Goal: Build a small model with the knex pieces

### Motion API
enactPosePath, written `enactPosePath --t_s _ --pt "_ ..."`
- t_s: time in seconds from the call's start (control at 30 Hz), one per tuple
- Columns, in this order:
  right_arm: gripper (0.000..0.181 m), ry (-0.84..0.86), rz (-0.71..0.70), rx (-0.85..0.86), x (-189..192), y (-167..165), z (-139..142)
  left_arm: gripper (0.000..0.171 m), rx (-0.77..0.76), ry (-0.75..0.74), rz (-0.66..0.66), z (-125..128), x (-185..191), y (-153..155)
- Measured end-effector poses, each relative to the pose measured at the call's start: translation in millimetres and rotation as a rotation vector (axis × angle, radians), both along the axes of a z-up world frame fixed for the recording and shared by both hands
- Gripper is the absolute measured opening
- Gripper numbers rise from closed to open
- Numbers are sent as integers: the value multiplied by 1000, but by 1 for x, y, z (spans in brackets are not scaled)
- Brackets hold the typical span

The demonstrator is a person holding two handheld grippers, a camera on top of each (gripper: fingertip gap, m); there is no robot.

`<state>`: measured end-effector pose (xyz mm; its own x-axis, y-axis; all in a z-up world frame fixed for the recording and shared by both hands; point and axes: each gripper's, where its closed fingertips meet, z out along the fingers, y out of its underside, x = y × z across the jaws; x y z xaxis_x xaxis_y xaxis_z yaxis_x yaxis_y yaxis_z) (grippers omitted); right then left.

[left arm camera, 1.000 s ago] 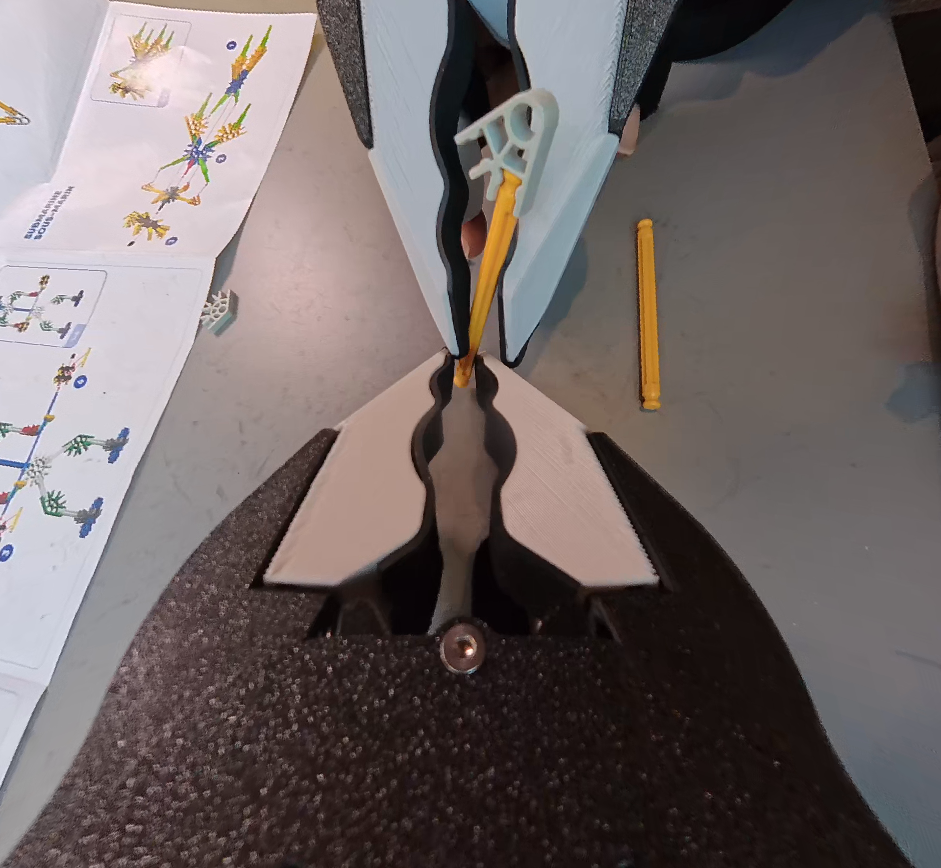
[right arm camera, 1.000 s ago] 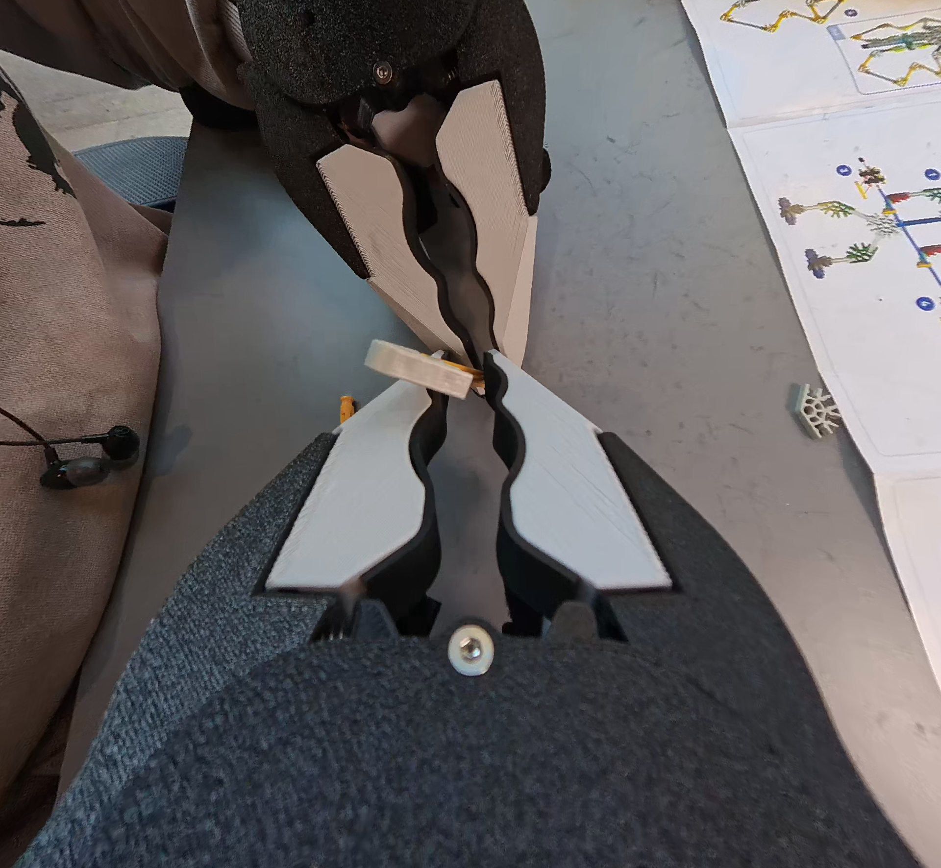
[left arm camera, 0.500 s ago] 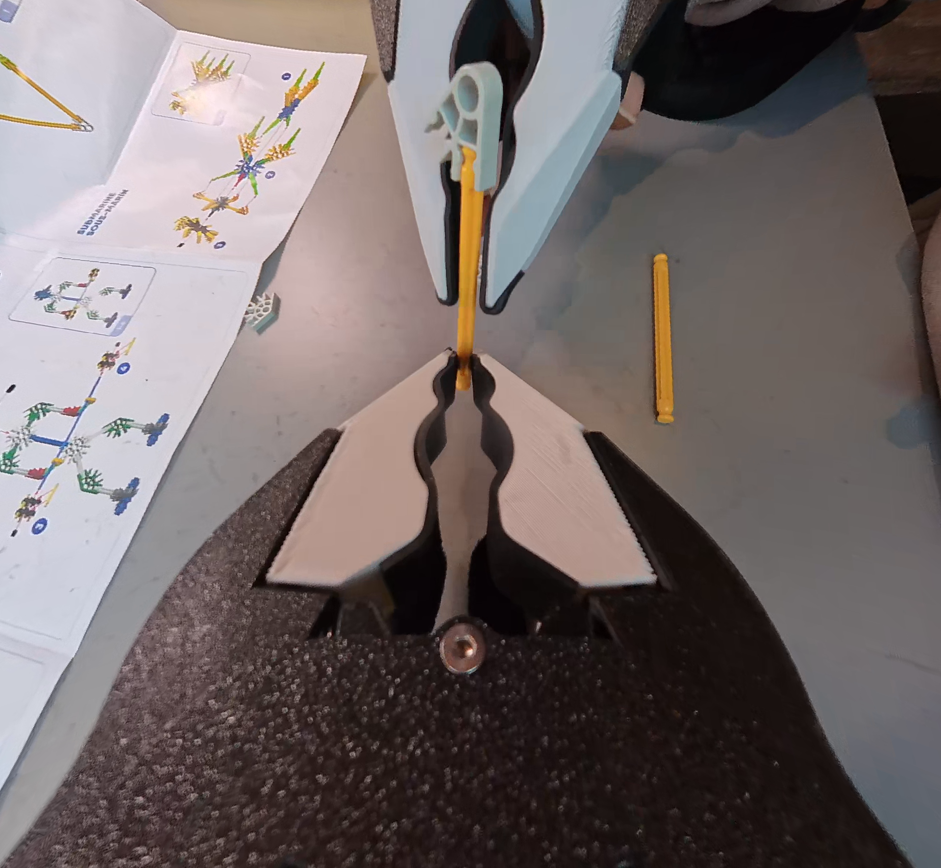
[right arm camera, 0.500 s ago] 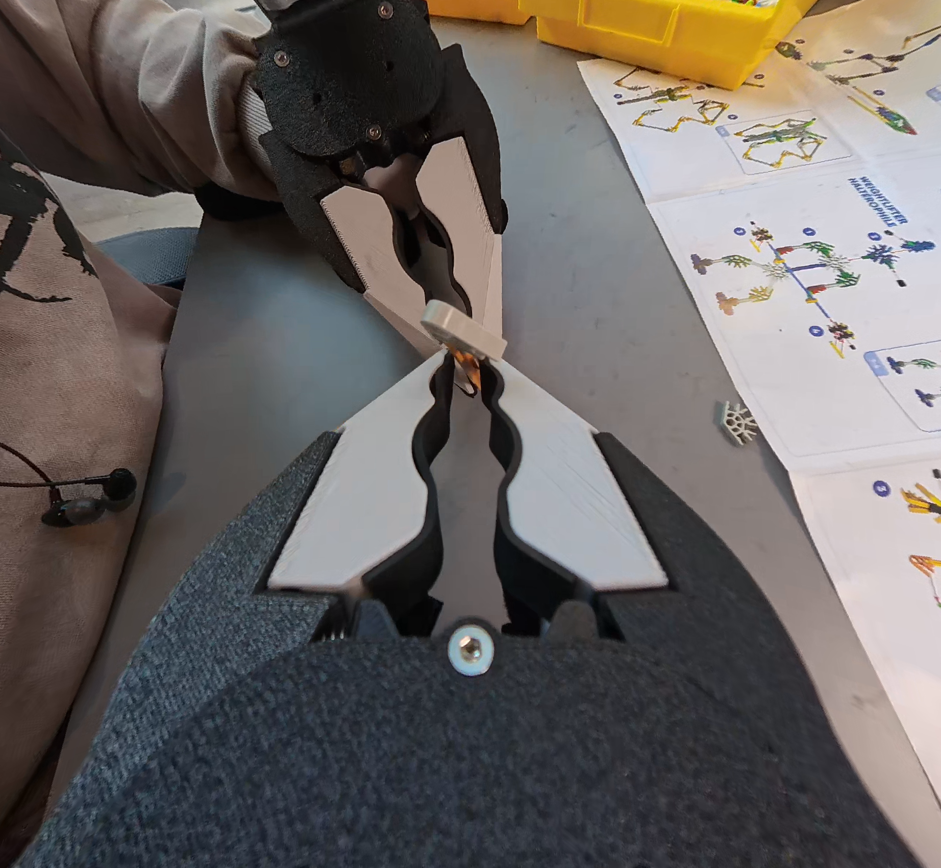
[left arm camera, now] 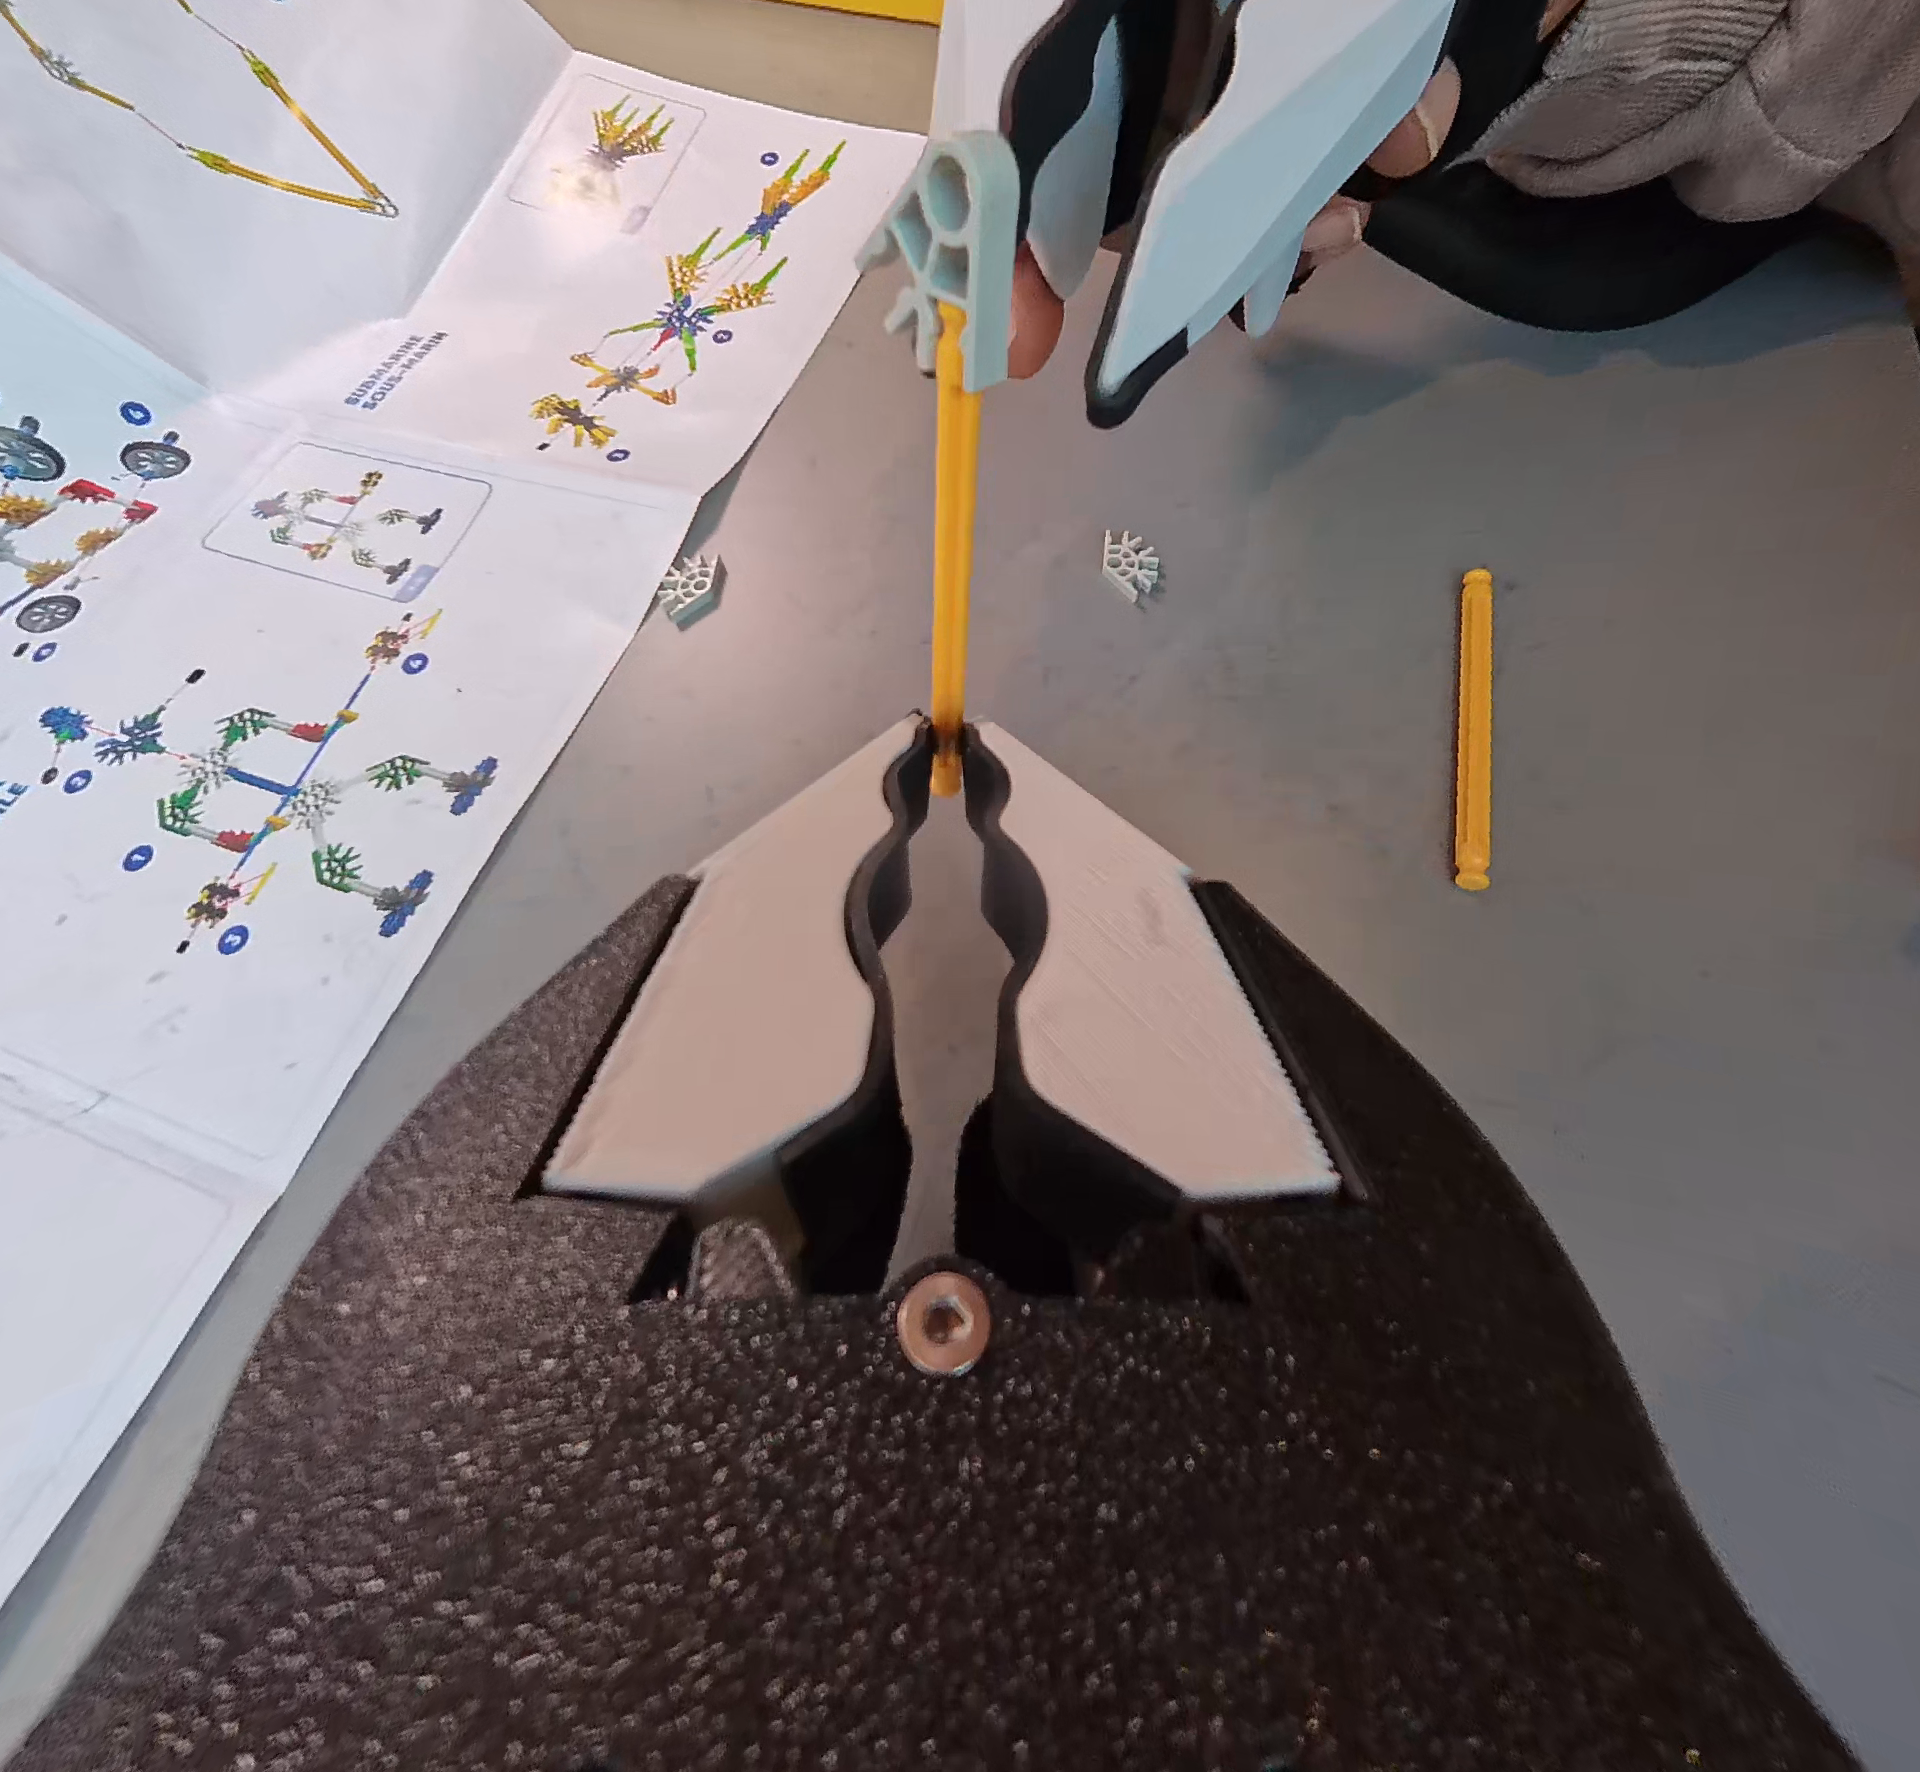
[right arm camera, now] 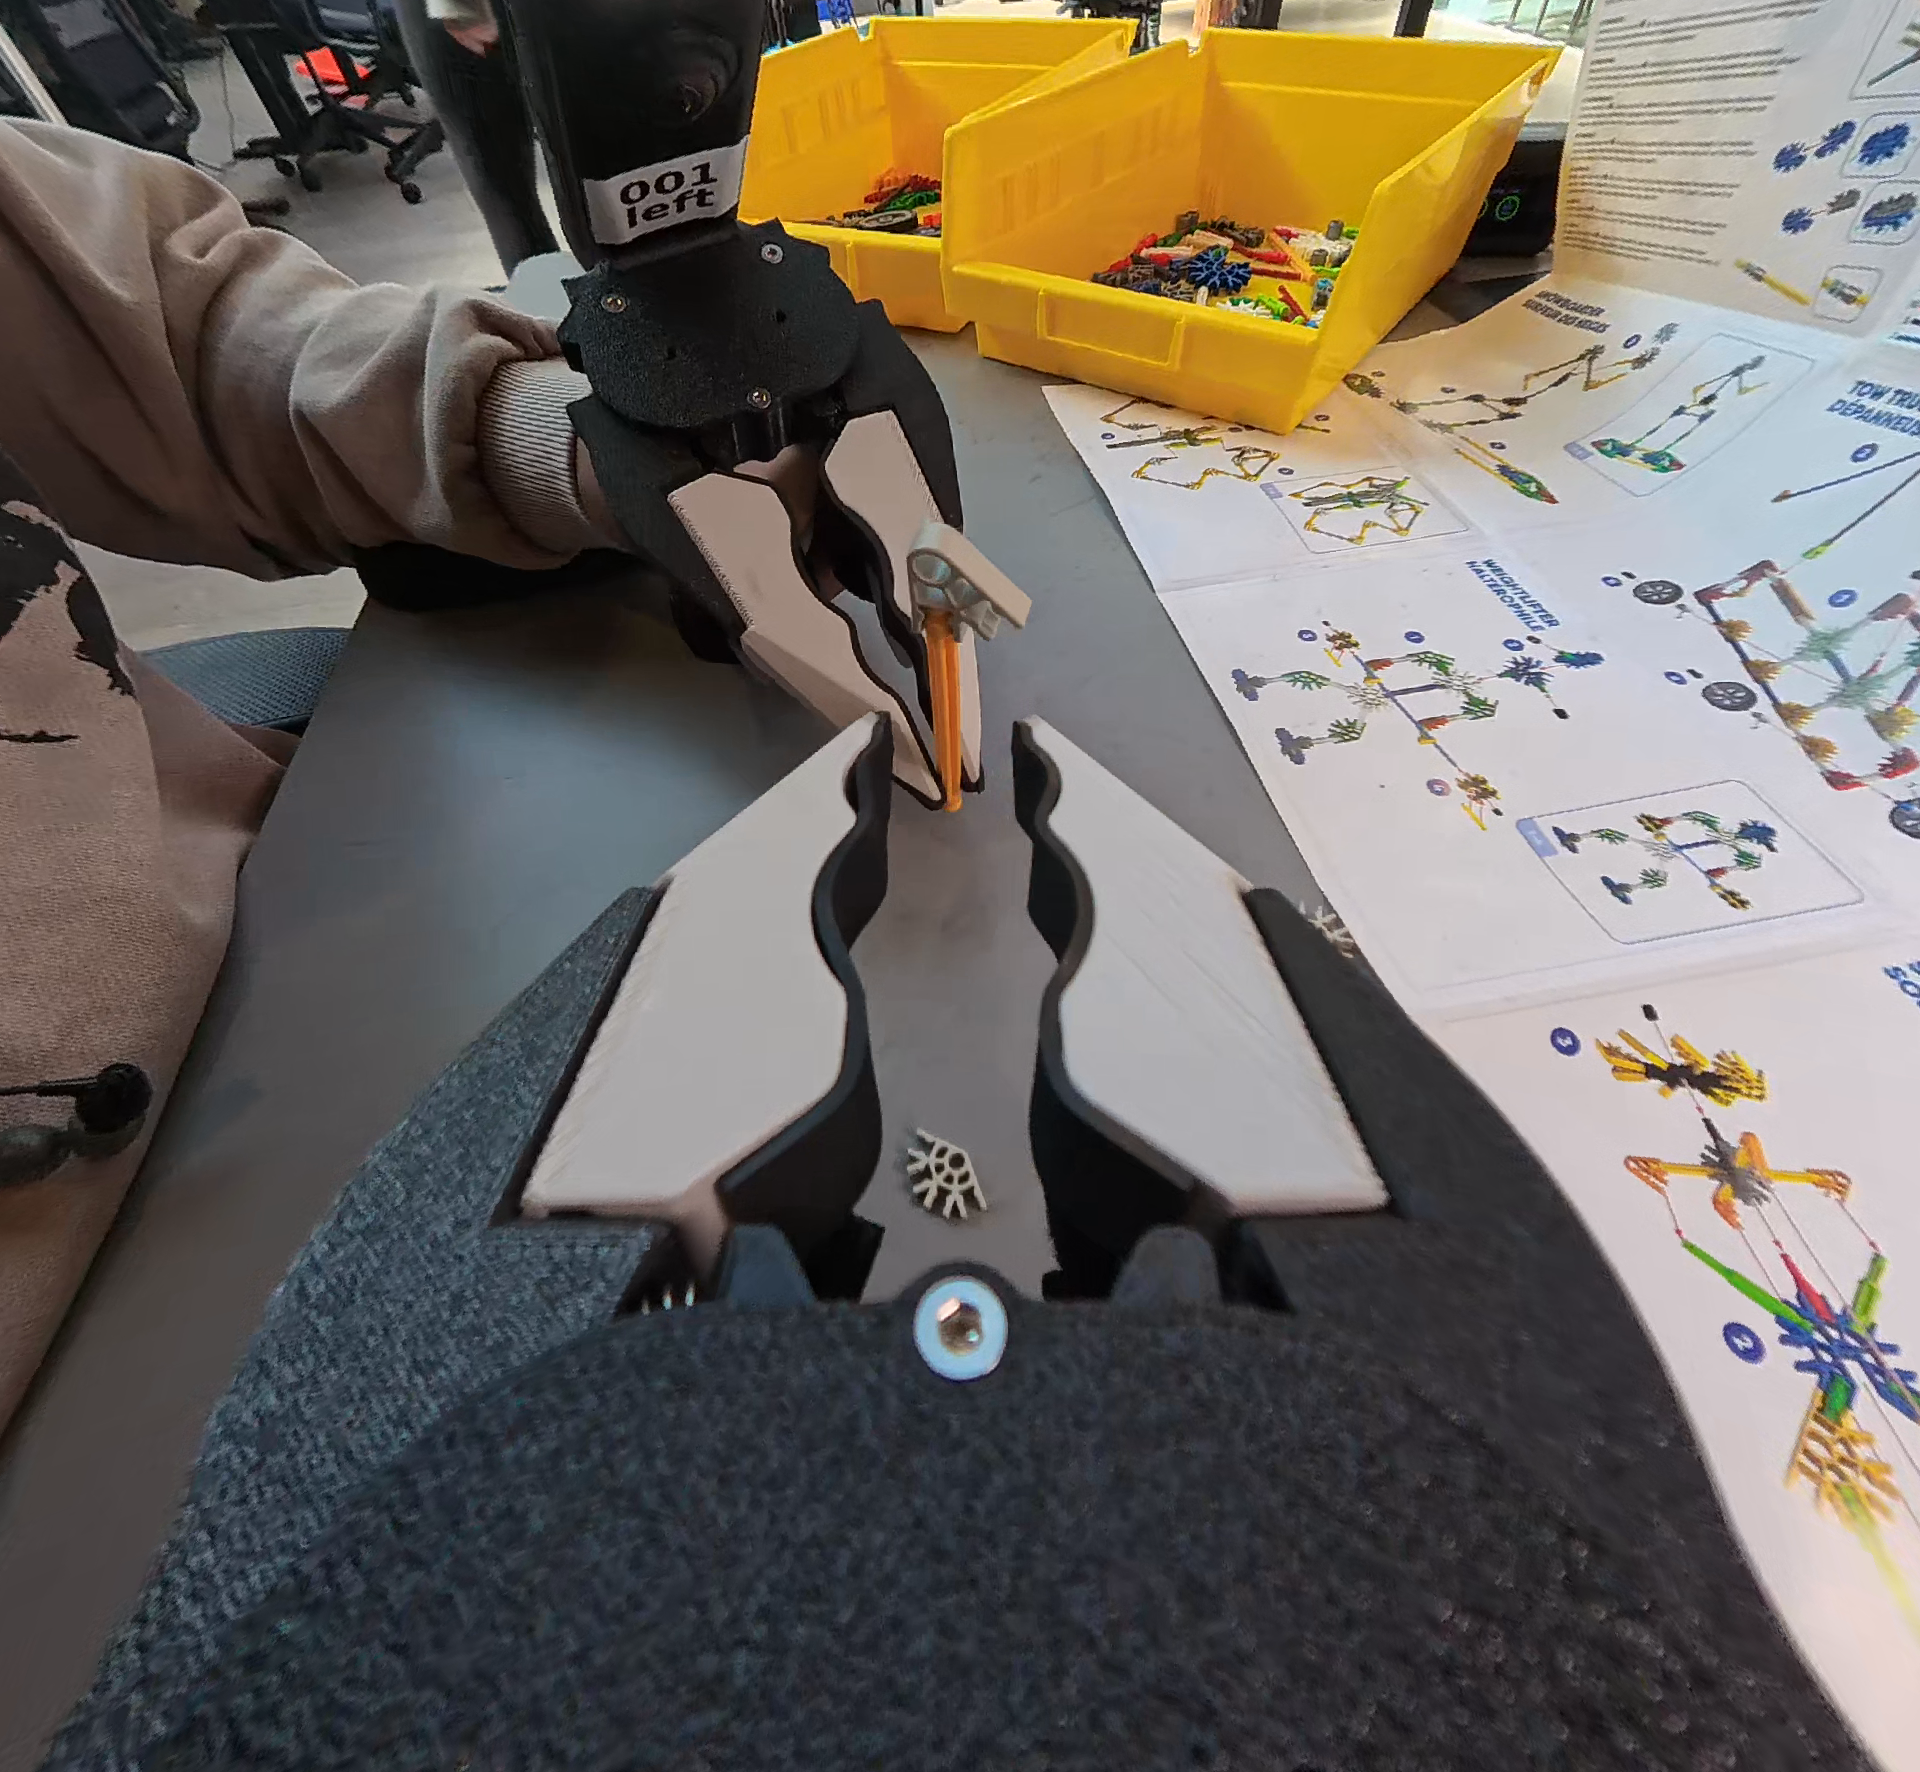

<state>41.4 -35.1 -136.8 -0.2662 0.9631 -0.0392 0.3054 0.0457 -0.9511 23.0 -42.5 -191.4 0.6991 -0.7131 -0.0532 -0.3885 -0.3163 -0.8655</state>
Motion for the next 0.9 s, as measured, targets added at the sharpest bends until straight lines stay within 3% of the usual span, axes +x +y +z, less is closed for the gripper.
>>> enactPosePath --t_s 0.13,0.3,0.4,0.53,0.63,0.67,0.8,0.9 --pt "24 -22 20 32 -9 -9 -3 5 -31 -70 -53 3 14 -7" --pt "15 50 104 -59 -15 -27 11 5 -196 -405 -195 29 41 -27" --pt "29 96 123 -186 -12 -20 26 5 -276 -549 -240 40 40 -34" --pt "45 108 198 -351 -8 -12 40 5 -332 -566 -291 40 42 -42" --pt "26 68 301 -410 -5 -18 42 5 -375 -532 -299 33 46 -46" --pt "12 72 319 -406 -6 -18 43 5 -388 -533 -298 31 47 -46" --pt "5 100 318 -397 -10 -13 43 6 -380 -534 -261 30 41 -41" --pt "5 99 275 -414 -13 -7 37 22 -324 -600 -227 45 31 -31"
